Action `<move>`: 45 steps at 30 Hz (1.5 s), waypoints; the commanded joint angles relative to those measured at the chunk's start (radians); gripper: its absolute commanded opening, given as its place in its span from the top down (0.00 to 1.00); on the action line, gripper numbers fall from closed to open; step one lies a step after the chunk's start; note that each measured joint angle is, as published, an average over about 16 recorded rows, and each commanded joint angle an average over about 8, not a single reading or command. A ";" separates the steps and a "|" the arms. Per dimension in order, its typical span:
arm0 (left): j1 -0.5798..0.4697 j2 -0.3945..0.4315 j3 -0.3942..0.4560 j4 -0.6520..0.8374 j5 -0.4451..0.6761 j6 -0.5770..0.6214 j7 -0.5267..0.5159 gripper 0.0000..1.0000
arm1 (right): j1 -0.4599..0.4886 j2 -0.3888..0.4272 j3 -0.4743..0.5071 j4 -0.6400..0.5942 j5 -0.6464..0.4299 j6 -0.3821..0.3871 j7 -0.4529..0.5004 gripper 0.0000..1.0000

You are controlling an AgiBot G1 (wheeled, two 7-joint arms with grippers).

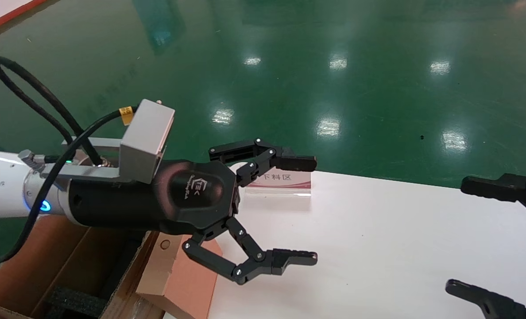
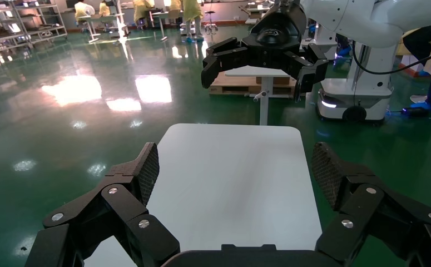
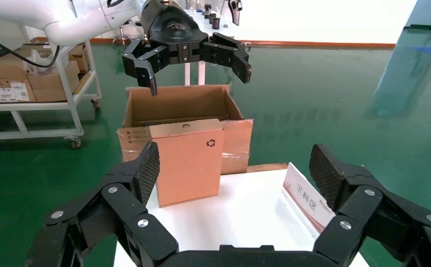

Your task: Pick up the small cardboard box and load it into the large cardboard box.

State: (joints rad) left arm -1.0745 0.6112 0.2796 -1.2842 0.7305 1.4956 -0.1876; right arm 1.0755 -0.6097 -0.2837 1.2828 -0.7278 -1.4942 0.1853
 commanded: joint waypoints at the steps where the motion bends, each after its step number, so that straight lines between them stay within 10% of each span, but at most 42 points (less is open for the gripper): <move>1: 0.000 0.000 0.000 0.000 0.000 0.000 0.000 0.00 | 0.000 0.000 0.000 0.000 0.000 0.000 0.000 0.00; 23: -0.039 -0.035 0.060 -0.028 0.153 -0.067 -0.105 0.00 | 0.000 0.000 -0.001 -0.001 0.000 0.000 -0.001 0.00; 45: -0.598 0.065 0.549 -0.068 0.907 0.086 -0.883 0.00 | 0.001 0.001 -0.002 -0.001 0.001 0.001 -0.002 0.00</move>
State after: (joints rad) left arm -1.6722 0.6695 0.8223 -1.3534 1.6248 1.5765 -1.0585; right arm 1.0763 -0.6088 -0.2860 1.2815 -0.7269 -1.4934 0.1835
